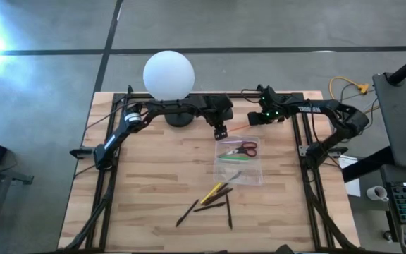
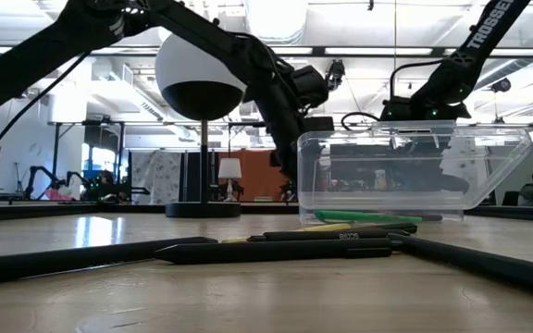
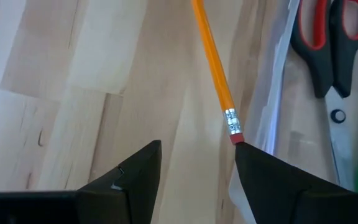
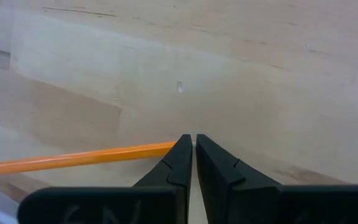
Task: Pick & place school supplies into a supply box
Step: Put the orange pencil into the supply box
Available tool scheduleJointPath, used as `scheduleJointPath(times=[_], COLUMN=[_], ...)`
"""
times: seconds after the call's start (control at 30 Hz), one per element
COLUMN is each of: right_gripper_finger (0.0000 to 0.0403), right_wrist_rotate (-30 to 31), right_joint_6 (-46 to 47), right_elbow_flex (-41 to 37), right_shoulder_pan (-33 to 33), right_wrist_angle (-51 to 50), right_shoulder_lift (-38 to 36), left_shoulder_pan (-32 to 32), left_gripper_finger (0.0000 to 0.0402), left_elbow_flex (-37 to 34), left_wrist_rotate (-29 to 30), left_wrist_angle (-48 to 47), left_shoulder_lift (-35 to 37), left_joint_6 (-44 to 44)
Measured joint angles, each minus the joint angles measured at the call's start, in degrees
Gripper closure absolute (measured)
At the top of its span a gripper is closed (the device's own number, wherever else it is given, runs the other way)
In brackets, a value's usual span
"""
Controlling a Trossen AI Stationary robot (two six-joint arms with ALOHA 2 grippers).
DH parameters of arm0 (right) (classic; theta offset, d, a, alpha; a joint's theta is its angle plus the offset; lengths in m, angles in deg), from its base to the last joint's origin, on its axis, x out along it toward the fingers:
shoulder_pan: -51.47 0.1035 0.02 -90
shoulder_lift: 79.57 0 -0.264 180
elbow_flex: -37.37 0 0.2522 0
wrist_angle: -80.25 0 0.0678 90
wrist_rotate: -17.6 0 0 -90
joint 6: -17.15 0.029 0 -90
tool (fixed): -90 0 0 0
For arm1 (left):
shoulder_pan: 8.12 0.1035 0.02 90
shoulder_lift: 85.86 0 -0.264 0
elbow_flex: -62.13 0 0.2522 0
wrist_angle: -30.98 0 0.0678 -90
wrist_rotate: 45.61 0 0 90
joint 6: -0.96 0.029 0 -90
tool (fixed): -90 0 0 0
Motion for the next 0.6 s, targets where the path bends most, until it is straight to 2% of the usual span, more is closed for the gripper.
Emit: scheduleJointPath(times=[0.6], right_gripper_finger=[0.0385], right_wrist_rotate=[-0.20], right_joint_6=[-0.39], right_elbow_flex=[0.01], right_shoulder_pan=[0.02], right_wrist_angle=[0.08], right_shoulder_lift=[0.02], left_shoulder_pan=[0.44], left_gripper_finger=[0.0211], left_elbow_flex=[0.17], left_wrist_rotate=[0.83], left_wrist_angle=[-0.93], left_shoulder_lift=[0.00], left_joint_6=[-0.18])
